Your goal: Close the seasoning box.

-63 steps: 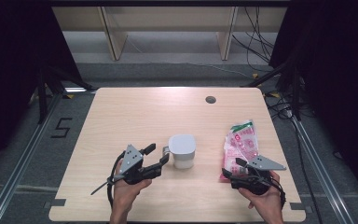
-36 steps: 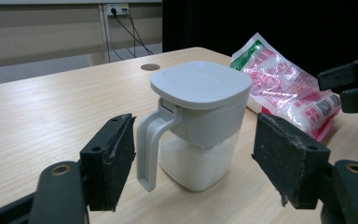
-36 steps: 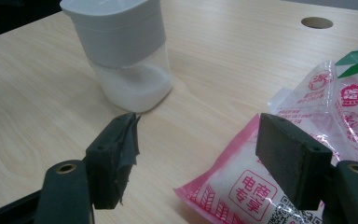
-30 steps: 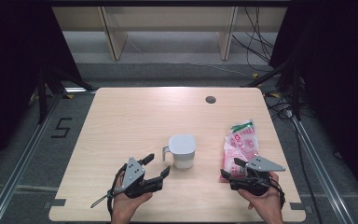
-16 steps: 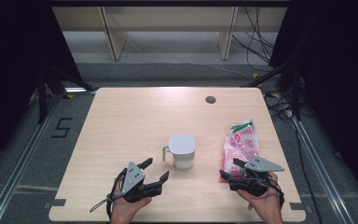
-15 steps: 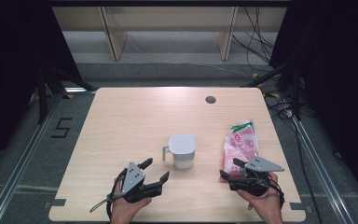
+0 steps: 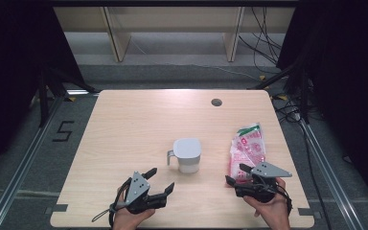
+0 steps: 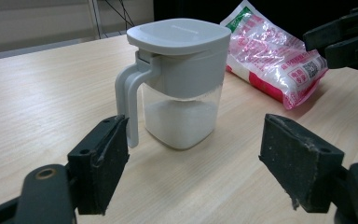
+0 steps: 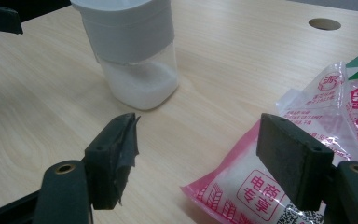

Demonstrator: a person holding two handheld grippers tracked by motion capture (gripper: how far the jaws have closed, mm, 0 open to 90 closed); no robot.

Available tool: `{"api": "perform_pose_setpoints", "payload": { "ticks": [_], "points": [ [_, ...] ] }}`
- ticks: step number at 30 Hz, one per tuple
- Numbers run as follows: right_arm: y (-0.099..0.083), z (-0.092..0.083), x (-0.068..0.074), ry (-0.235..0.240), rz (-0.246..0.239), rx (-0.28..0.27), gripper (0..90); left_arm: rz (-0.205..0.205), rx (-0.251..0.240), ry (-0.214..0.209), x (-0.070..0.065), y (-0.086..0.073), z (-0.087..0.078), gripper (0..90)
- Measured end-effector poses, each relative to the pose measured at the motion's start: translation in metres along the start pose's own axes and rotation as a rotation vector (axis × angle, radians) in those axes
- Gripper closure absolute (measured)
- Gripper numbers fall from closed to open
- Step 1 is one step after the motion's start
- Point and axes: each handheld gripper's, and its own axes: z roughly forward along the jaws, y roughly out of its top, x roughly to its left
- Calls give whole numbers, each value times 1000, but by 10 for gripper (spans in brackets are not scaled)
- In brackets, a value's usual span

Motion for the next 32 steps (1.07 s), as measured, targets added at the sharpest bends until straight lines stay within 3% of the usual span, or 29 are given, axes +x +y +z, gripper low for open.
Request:
{"api": "perform_pose_setpoints", "payload": {
  "ticks": [2,3,8,9,12,15,16,20,22,32],
  "points": [
    [0,0,1,2,6,1,299,-29,5,5,-3,-2,1,227],
    [-1,0,2,2,22,5,297,-27,4,2,-3,-3,2,227],
    [-3,-2,1,3,-8,9,292,-16,13,2,-4,-4,2,227],
    [-4,-2,3,7,15,13,291,-24,10,3,-4,-4,1,226],
    [-6,-4,2,11,-3,11,288,-26,3,10,-4,-4,0,227],
    [-7,-5,5,11,21,19,286,-29,12,12,-2,-4,-1,227],
    [-7,-5,2,11,-3,23,286,-29,6,14,-2,-5,-1,227],
    [-9,-4,4,10,6,27,286,-36,7,18,-2,-5,-1,227],
    [-8,-4,2,2,-23,23,286,-35,8,19,-2,-6,-1,226],
    [-9,-4,3,19,-4,23,286,-35,7,17,-1,-6,0,226]
  ]
}}
